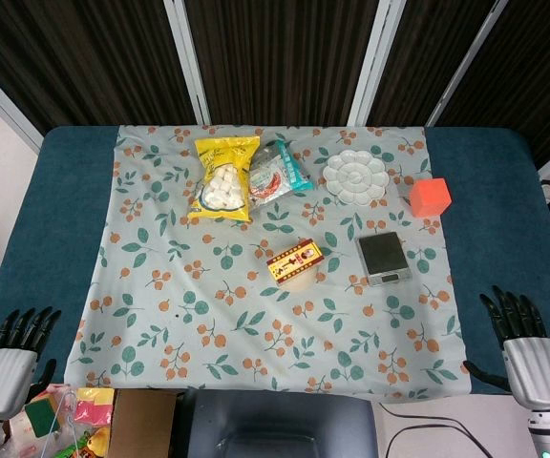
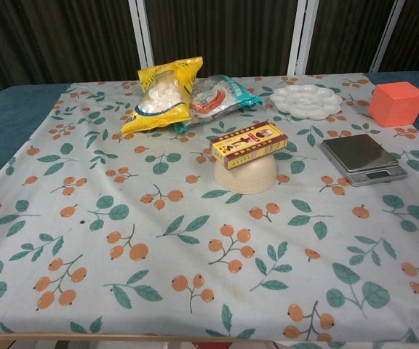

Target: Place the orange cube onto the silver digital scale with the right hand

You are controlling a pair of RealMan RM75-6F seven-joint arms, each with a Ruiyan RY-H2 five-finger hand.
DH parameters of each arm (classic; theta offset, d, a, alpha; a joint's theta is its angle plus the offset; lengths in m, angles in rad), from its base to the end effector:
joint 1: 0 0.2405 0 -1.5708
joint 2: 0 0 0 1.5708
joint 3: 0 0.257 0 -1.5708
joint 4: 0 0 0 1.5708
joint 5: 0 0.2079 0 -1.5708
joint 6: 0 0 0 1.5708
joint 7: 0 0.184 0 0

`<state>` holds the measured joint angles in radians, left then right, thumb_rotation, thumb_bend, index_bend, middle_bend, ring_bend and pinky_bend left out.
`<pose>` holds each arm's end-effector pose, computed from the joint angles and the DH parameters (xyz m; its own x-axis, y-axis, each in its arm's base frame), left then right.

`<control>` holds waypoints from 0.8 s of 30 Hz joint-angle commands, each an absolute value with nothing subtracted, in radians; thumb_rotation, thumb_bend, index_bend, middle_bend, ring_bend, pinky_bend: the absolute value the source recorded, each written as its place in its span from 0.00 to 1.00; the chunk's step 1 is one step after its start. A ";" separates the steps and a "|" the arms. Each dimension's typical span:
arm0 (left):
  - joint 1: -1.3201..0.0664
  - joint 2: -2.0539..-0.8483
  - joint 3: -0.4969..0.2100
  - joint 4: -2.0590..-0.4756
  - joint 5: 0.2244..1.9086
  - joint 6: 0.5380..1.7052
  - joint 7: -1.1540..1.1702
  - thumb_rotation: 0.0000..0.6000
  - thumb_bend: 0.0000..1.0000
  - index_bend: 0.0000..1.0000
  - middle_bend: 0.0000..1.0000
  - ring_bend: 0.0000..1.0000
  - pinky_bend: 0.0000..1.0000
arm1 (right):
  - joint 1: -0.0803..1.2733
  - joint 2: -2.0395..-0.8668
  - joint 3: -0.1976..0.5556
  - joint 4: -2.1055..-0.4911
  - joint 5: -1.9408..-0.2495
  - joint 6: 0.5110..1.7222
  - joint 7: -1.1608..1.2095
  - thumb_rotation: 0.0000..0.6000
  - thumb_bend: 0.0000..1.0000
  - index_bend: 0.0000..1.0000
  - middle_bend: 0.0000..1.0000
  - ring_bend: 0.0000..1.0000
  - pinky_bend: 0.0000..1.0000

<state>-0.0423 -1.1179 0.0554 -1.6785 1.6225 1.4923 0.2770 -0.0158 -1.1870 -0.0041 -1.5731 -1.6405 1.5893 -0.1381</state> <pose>-0.2942 0.1833 0.1317 0.5874 0.0908 0.8042 0.8084 -0.1146 -0.5774 -0.3057 -0.1779 0.1415 0.4953 0.0160 0.8686 -0.8670 -0.0533 0.4954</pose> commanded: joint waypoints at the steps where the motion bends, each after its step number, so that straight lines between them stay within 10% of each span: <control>1: -0.041 -1.117 0.055 -1.678 1.623 1.494 0.274 1.00 0.45 0.00 0.08 0.06 0.03 | -0.014 -1.189 -0.003 -1.575 -1.638 1.584 -0.147 1.00 0.21 0.00 0.04 0.00 0.00; 15: -0.049 -1.112 0.051 -1.680 1.606 1.474 0.256 1.00 0.45 0.00 0.08 0.06 0.03 | 0.184 -1.242 0.084 -1.486 -1.534 1.291 -0.259 1.00 0.24 0.17 0.02 0.00 0.00; 24: -0.047 -1.106 0.055 -1.683 1.613 1.479 0.246 1.00 0.45 0.00 0.08 0.06 0.03 | 0.340 -1.312 0.114 -1.424 -1.529 1.129 -0.333 1.00 0.70 0.42 0.02 0.00 0.00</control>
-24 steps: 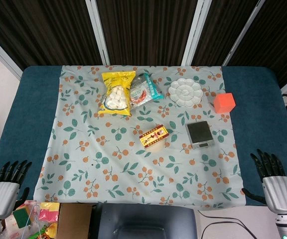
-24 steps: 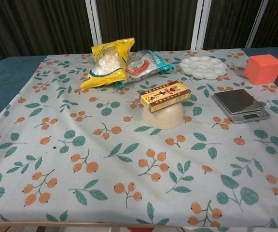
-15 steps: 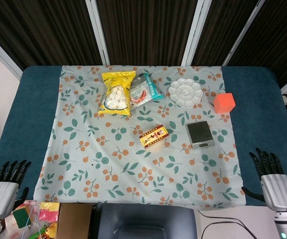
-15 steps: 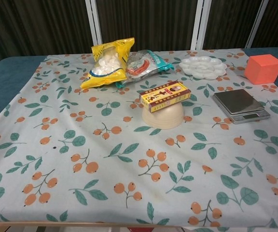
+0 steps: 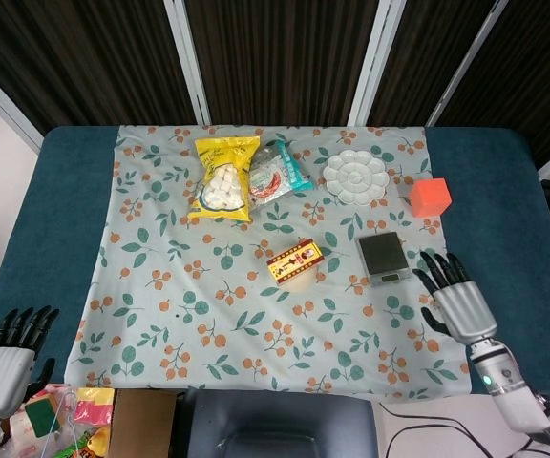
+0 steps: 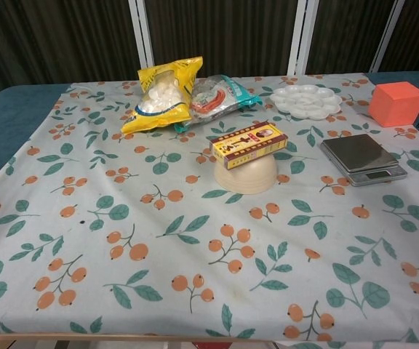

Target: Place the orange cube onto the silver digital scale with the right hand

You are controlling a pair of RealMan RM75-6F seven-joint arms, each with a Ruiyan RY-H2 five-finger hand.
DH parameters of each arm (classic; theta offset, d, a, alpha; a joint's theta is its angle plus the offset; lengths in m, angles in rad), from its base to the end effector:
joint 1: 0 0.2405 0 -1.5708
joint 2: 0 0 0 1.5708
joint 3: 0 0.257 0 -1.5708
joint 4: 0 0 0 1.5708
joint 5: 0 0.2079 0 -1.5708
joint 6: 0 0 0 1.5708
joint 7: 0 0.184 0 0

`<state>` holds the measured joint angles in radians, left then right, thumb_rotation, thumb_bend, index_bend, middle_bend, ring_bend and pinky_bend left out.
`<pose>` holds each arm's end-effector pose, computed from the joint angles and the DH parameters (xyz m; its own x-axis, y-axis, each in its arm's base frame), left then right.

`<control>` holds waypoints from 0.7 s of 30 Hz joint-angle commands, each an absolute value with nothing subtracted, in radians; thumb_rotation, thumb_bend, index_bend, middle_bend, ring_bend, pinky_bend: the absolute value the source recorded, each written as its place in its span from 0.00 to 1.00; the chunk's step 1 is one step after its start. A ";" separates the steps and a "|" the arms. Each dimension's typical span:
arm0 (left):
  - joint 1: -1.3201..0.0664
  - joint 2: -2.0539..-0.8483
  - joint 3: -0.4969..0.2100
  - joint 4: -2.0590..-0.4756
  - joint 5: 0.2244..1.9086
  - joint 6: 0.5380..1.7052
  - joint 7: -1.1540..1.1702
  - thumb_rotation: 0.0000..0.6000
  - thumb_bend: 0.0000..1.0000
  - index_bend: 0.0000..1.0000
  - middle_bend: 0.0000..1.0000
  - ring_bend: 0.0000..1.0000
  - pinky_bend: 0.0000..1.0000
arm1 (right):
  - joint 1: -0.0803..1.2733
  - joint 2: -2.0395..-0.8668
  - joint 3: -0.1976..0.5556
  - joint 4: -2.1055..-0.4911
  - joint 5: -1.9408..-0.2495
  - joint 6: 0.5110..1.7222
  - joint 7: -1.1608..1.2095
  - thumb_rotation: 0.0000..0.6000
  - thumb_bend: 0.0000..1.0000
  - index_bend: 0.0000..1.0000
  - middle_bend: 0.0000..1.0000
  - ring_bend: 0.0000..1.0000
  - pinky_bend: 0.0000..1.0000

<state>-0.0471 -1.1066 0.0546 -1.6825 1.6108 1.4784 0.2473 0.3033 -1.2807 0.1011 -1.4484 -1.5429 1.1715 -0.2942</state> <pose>-0.2965 0.1848 0.1333 0.5693 0.1067 0.8152 0.8217 -0.1074 -0.5597 -0.2823 -0.2943 0.0777 0.6786 -0.0948 0.7284 -0.7211 -0.2749 0.6360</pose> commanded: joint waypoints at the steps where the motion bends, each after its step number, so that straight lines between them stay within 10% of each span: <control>1: -0.047 -1.105 0.056 -1.683 1.615 1.481 0.245 1.00 0.45 0.00 0.08 0.06 0.03 | 0.354 -1.324 0.118 -1.419 -1.518 1.109 -0.347 1.00 0.70 0.43 0.02 0.00 0.00; 21: -0.036 -1.099 0.061 -1.685 1.627 1.497 0.237 1.00 0.45 0.00 0.08 0.06 0.03 | 0.464 -1.498 0.110 -1.260 -1.427 1.016 -0.454 1.00 0.71 0.47 0.02 0.00 0.01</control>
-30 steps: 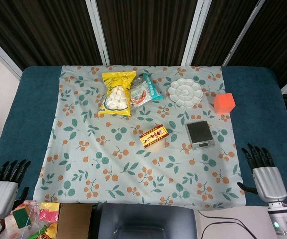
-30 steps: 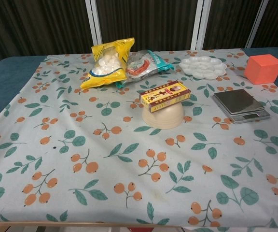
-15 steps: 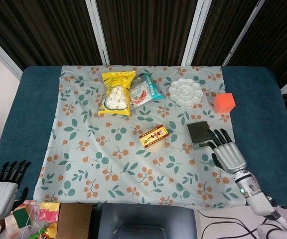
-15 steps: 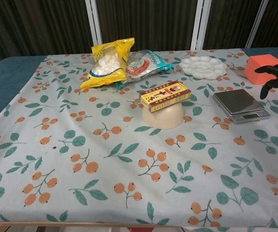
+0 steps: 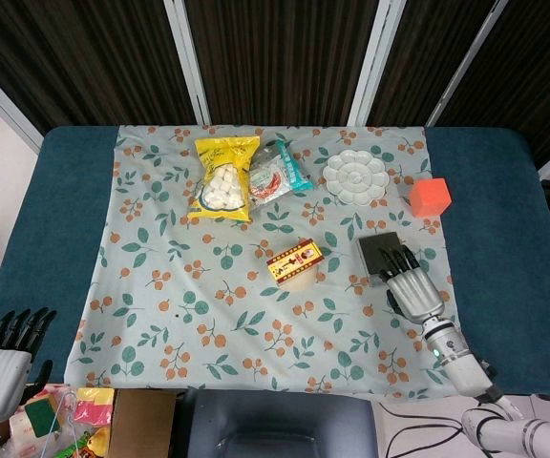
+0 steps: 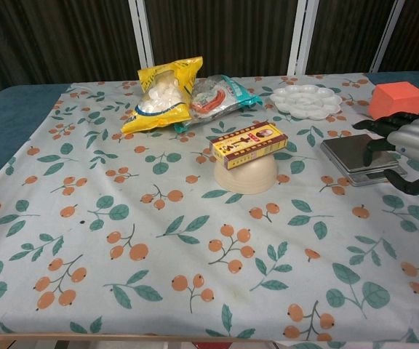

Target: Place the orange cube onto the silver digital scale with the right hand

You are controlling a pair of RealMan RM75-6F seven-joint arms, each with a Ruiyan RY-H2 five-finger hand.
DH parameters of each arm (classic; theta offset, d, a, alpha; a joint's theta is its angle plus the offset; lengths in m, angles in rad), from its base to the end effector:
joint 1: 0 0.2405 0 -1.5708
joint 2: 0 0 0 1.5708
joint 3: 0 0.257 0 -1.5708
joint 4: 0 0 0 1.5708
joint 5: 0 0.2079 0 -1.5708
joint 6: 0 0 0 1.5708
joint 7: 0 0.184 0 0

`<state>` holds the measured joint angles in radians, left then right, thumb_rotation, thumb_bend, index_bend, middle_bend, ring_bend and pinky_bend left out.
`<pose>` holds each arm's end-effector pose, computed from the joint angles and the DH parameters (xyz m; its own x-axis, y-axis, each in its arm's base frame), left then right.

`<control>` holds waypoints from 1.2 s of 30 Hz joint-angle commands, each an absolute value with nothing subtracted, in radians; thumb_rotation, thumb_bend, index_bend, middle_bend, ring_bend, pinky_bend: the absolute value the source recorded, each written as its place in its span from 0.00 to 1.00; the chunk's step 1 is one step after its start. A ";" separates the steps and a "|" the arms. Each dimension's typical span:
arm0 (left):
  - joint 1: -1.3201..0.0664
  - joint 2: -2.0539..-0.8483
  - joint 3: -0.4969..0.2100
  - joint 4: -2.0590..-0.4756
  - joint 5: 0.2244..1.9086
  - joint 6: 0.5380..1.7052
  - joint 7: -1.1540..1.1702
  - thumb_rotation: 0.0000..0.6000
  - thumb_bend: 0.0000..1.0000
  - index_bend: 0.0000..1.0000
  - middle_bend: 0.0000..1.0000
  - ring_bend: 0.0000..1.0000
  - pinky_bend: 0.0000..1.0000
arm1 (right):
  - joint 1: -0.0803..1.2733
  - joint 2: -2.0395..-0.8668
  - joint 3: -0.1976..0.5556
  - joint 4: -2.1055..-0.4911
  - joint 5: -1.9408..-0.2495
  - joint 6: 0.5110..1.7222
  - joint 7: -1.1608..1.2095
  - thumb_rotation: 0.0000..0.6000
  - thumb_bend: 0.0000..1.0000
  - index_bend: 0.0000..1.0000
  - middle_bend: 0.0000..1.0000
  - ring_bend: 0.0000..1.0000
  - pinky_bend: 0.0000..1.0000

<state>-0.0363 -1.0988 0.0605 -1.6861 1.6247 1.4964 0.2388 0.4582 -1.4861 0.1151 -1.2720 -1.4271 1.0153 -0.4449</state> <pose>-0.2955 0.1805 0.1368 0.5648 0.0987 0.8193 0.8246 -0.1072 -0.5555 -0.2667 -0.3394 0.0074 0.7614 -0.1342 0.6342 -0.6365 -0.3399 0.6923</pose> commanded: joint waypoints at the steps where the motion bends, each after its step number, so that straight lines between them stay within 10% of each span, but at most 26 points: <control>1: -0.036 -1.099 0.062 -1.685 1.629 1.497 0.235 1.00 0.45 0.00 0.08 0.06 0.03 | 0.466 -1.504 0.108 -1.255 -1.427 1.018 -0.459 1.00 0.71 0.47 0.02 0.00 0.02; 36: -0.032 -1.099 0.062 -1.684 1.635 1.504 0.237 1.00 0.45 0.00 0.08 0.06 0.03 | 0.493 -1.563 0.077 -1.216 -1.361 1.023 -0.509 1.00 0.71 0.46 0.03 0.00 0.02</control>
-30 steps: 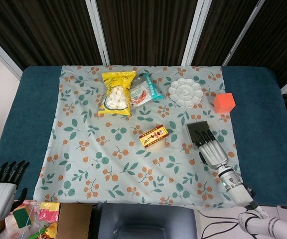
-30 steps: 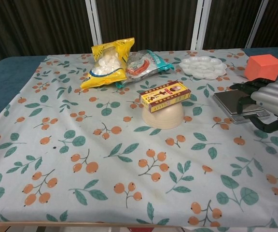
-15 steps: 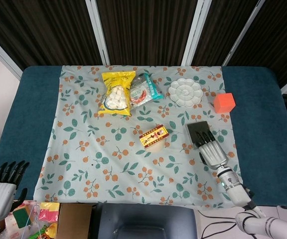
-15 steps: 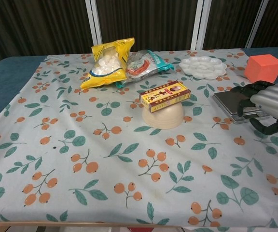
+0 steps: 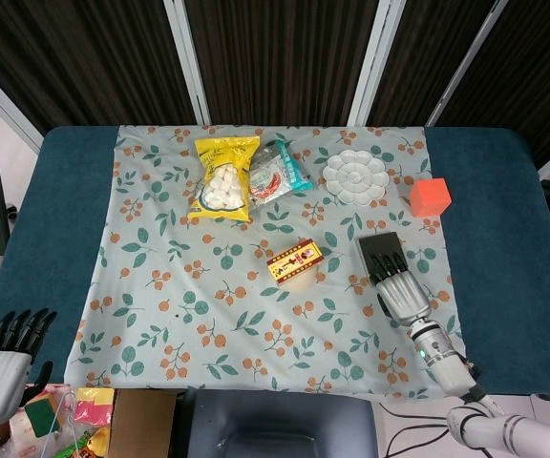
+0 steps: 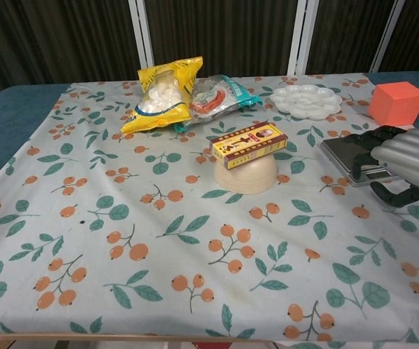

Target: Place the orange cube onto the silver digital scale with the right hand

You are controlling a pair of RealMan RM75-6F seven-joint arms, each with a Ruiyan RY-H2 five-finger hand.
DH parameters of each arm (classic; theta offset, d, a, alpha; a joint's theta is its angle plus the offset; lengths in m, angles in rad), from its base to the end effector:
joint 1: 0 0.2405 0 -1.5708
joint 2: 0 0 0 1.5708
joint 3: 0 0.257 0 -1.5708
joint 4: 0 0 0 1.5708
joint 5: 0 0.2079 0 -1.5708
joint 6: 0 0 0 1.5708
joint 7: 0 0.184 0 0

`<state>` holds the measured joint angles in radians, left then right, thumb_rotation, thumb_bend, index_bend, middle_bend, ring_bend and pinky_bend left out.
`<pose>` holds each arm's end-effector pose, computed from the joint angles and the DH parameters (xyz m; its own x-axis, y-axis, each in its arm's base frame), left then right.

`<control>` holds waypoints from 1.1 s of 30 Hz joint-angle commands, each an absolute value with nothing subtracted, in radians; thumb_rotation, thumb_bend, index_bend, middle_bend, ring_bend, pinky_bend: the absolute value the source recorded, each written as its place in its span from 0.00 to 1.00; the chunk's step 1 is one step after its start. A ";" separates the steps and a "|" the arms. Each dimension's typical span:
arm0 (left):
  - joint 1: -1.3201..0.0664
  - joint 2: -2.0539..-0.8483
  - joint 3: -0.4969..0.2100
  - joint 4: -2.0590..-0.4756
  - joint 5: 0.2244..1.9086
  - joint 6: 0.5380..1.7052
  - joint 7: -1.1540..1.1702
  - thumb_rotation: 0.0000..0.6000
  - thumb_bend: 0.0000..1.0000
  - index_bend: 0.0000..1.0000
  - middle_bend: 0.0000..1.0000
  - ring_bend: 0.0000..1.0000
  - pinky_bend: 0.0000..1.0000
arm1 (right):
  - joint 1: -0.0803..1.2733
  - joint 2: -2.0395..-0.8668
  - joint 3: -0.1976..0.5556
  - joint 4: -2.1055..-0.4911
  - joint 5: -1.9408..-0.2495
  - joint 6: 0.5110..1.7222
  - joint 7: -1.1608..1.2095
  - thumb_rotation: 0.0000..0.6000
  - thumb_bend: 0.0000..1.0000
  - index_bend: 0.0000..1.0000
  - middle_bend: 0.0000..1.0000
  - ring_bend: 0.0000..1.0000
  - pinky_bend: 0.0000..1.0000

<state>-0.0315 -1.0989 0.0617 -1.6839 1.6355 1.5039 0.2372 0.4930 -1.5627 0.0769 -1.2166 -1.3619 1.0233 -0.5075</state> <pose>-0.2946 0.1788 0.1373 0.5650 0.0929 0.8198 0.8241 -0.1120 -0.5552 -0.2655 -0.3404 -0.0172 0.7841 -0.1470 0.6030 -0.6122 -0.3425 0.7126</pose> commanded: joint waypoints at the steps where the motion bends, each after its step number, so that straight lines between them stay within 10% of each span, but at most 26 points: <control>1: -0.032 -1.099 0.062 -1.684 1.635 1.504 0.237 1.00 0.45 0.00 0.08 0.06 0.03 | 0.493 -1.563 0.077 -1.216 -1.361 1.023 -0.509 1.00 0.71 0.46 0.03 0.00 0.03; 26: -0.027 -1.099 0.064 -1.684 1.645 1.511 0.238 1.00 0.45 0.00 0.08 0.06 0.03 | 0.475 -1.507 0.080 -1.243 -1.350 1.085 -0.463 1.00 0.70 0.34 0.03 0.00 0.04; 33: -0.029 -1.106 0.063 -1.682 1.640 1.502 0.253 1.00 0.45 0.00 0.08 0.06 0.03 | 0.477 -1.404 0.156 -1.274 -1.304 1.106 -0.363 1.00 0.31 0.02 0.01 0.00 0.04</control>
<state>-0.0285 -1.1051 0.0637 -1.6820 1.6406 1.5031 0.2519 0.4740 -1.4305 0.1299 -1.2651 -1.3262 1.1044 -0.3858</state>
